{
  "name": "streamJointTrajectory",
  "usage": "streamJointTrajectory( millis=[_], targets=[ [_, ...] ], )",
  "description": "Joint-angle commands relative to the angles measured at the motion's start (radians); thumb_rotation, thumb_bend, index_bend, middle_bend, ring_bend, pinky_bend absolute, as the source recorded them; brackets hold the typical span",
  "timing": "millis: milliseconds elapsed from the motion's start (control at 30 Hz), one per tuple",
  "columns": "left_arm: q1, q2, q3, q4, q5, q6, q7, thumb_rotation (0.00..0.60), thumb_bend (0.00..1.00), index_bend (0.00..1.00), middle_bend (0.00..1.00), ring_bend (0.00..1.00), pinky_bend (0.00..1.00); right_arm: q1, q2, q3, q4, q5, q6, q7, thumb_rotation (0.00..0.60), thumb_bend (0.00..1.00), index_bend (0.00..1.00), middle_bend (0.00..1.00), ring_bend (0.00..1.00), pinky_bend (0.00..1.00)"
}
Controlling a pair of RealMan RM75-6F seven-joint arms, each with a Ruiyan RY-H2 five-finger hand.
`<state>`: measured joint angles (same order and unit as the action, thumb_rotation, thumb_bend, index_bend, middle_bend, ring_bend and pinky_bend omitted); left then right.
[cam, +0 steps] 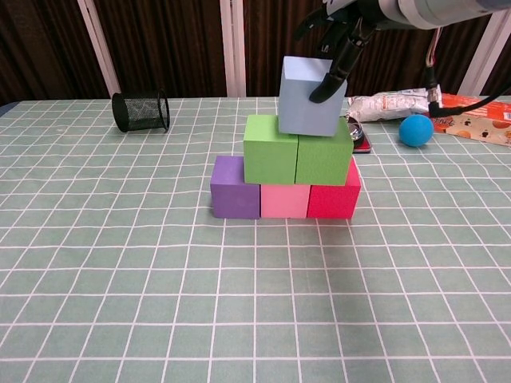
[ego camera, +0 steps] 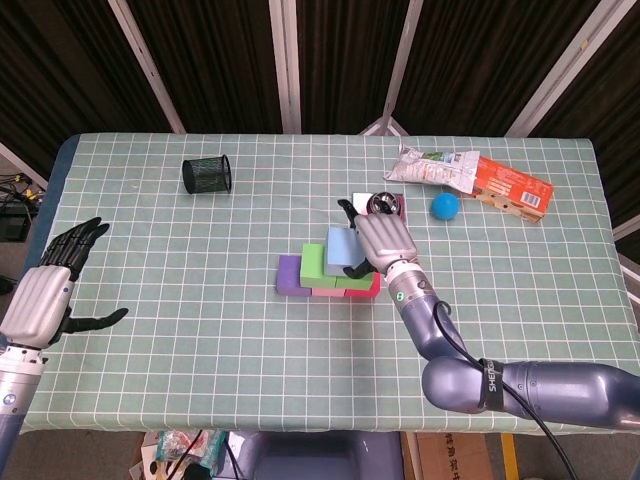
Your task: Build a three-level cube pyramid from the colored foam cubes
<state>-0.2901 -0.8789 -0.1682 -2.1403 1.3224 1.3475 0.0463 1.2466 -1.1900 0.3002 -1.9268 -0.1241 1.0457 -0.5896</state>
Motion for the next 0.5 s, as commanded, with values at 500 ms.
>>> streamJointTrajectory(
  millis=[500],
  targets=[
    [0.0, 0.003, 0.001, 0.0, 0.003, -0.002, -0.006, 0.6, 0.12, 0.0, 0.0, 0.0, 0.0, 0.001, -0.014, 0.002, -0.007, 0.005, 0.015, -0.005, 0.6, 0.26, 0.03, 0.47, 0.34, 0.0]
  ],
)
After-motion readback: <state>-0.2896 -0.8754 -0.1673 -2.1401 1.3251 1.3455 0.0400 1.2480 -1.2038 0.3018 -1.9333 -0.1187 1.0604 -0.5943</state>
